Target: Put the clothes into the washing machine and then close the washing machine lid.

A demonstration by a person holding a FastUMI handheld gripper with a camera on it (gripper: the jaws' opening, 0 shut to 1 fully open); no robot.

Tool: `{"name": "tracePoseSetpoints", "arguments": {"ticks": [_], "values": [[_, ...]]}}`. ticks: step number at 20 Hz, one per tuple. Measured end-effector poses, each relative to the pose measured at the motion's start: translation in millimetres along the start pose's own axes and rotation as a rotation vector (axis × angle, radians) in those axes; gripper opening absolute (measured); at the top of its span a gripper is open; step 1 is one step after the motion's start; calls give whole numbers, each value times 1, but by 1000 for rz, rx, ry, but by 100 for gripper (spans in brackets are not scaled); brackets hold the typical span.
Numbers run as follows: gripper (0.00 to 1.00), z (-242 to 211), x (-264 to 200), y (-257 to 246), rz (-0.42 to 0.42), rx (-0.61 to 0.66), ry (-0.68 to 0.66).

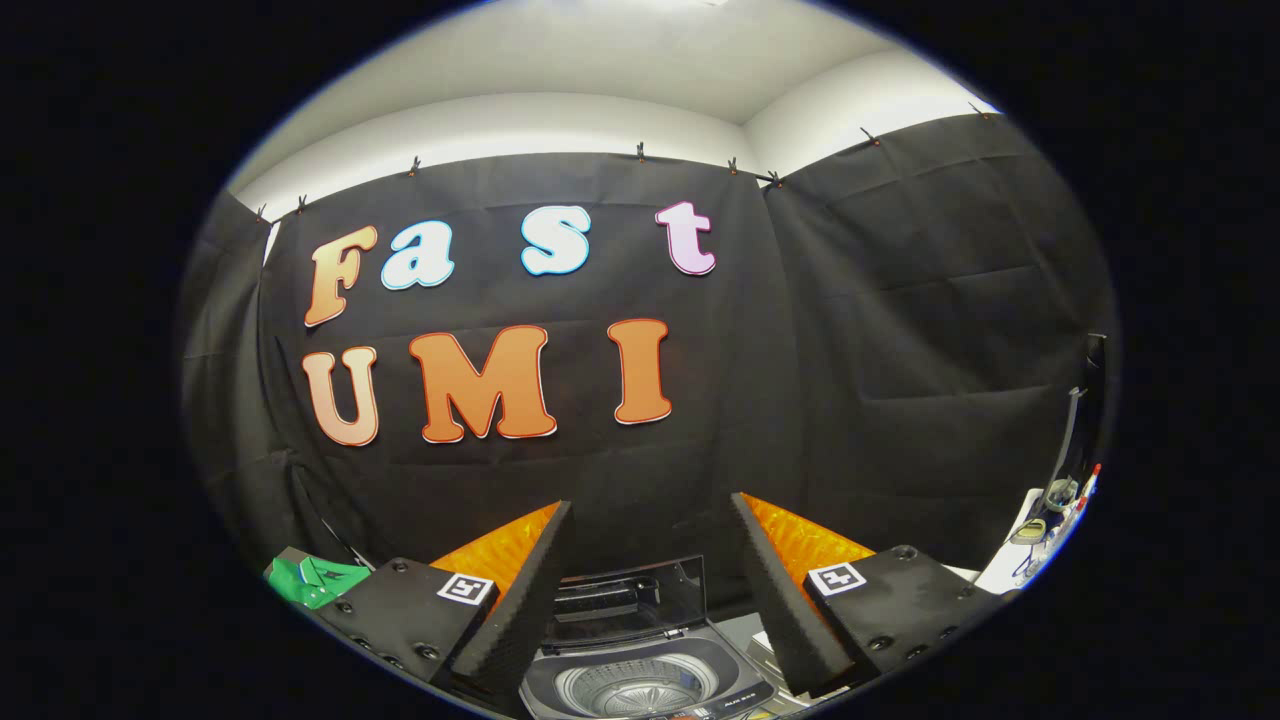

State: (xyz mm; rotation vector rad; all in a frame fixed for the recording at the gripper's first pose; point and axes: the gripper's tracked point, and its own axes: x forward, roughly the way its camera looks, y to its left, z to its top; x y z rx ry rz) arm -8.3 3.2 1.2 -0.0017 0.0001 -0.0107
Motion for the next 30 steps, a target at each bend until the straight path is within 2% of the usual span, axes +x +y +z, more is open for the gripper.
{"name": "tracePoseSetpoints", "arguments": {"ticks": [17, 23, 30], "values": [[99, -13, 12, 38, 64, -15, 43], [99, -29, 17, 80, 139, -34, 82], [99, -67, 15, 157, 287, -52, 166]]}}
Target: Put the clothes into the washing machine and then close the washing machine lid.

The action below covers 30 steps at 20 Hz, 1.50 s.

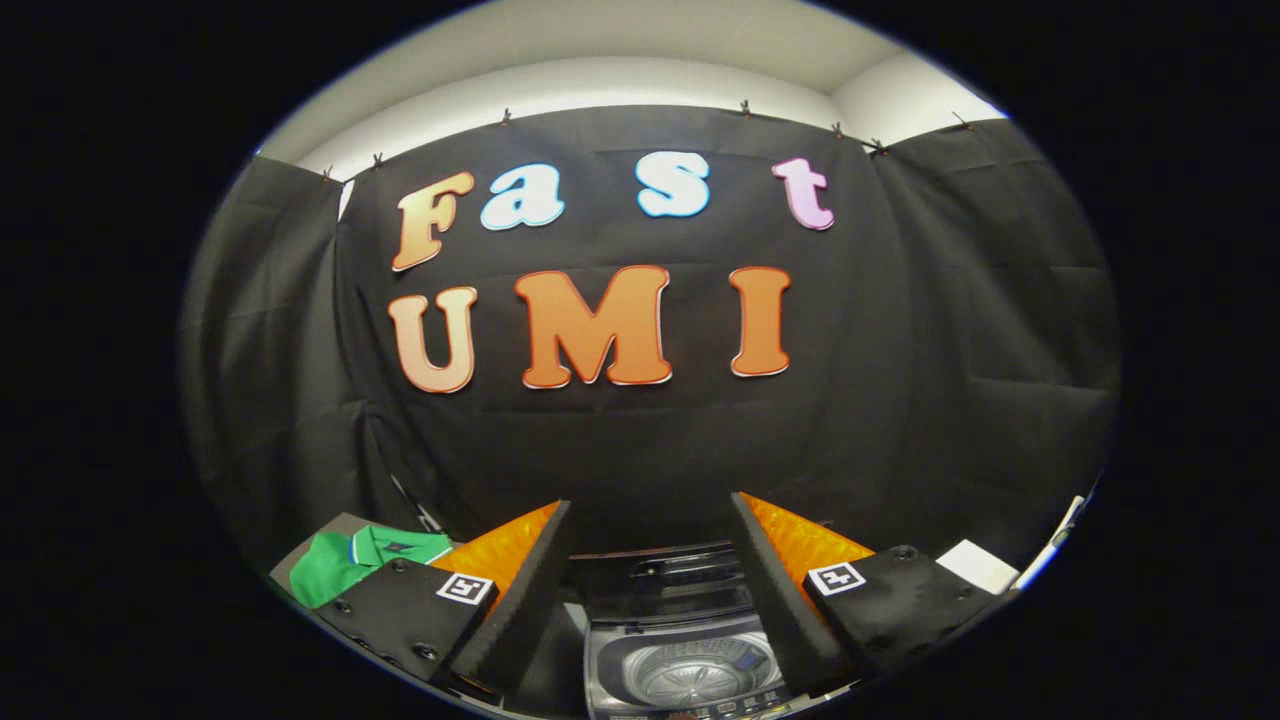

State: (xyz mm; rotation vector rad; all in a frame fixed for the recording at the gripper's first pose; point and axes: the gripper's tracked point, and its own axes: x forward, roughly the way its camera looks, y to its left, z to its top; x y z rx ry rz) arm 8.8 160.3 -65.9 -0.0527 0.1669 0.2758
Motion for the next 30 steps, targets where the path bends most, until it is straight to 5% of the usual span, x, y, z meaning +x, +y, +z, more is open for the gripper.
{"name": "tracePoseSetpoints", "arguments": {"ticks": [10, 18, 30], "values": [[99, -90, 18, 147, 291, -6, 207], [99, -146, -14, 239, 471, -50, 344], [99, -214, -23, 283, 525, -104, 474]]}}
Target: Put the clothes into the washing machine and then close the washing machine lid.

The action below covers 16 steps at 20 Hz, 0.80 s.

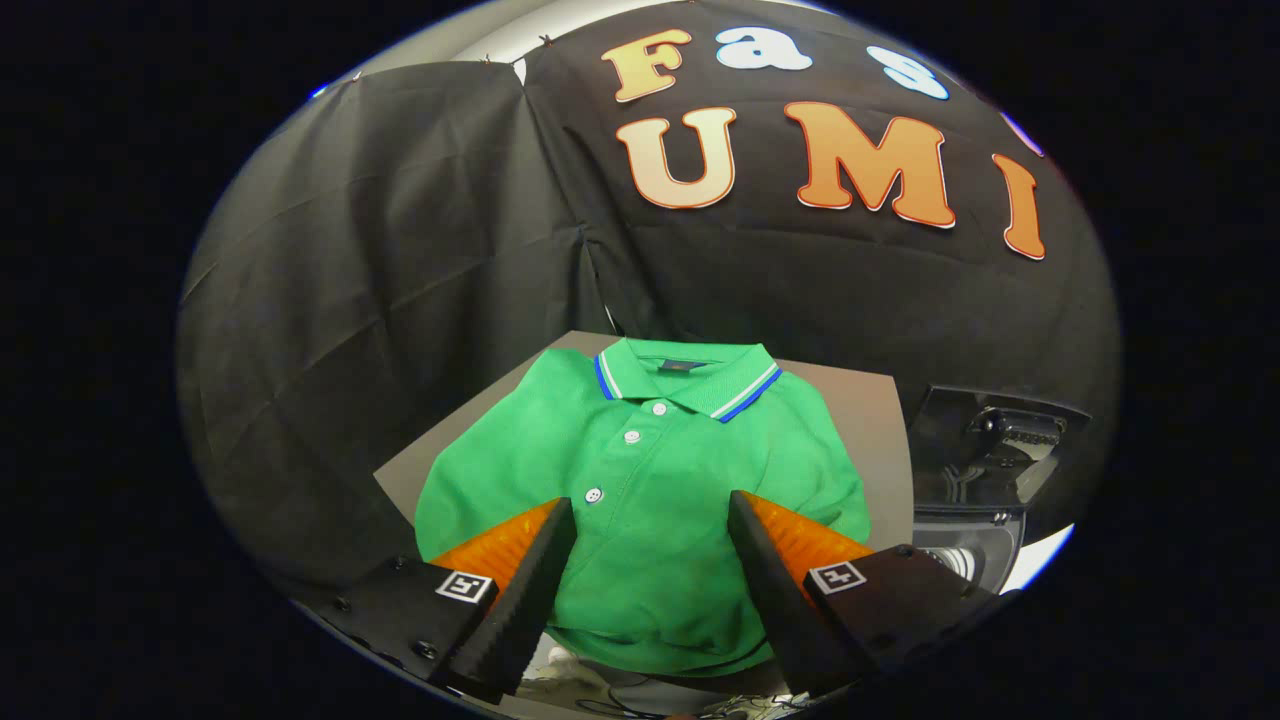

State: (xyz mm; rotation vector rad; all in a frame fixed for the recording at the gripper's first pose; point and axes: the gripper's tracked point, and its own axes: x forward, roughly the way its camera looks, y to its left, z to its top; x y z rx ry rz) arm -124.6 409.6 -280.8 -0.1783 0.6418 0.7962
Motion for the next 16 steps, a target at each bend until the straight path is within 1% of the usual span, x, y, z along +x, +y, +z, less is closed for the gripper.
{"name": "tracePoseSetpoints", "arguments": {"ticks": [2, 4, 5, 7, 10, 11, 12, 15, 16], "values": [[96, 1, 4, 0, -15, -15, -1], [91, -1, 4, 3, -9, -35, -3], [90, -1, 5, 5, 9, -39, -6], [78, 0, 4, 5, 32, -36, -11], [60, -3, 6, 1, 65, 17, -3], [47, 0, 5, 3, 78, 30, -3], [46, 0, 4, 2, 93, 42, -3], [25, 3, 1, -2, 111, 71, 3], [25, 6, -4, -3, 109, 59, -4]]}}
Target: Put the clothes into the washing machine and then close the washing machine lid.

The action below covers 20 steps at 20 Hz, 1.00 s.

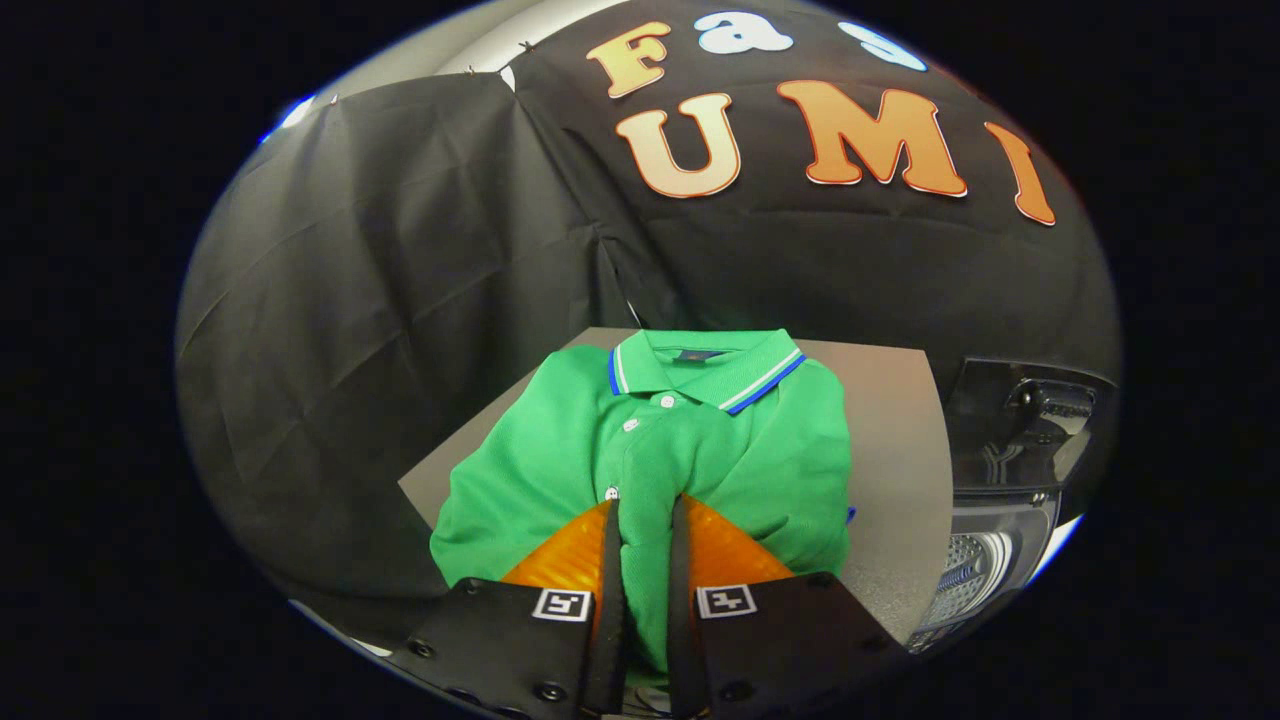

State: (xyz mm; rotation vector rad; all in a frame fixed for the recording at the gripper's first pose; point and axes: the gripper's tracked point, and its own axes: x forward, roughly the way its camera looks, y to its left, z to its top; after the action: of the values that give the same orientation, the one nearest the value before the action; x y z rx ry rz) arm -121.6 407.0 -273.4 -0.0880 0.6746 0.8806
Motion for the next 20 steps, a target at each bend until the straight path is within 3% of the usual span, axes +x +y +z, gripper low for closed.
{"name": "tracePoseSetpoints", "arguments": {"ticks": [2, 9, 20], "values": [[16, 10, -4, -10, -33, 4, -30], [16, 44, -46, -57, -140, 17, -129], [16, 90, -137, -160, -373, 67, -298]]}}
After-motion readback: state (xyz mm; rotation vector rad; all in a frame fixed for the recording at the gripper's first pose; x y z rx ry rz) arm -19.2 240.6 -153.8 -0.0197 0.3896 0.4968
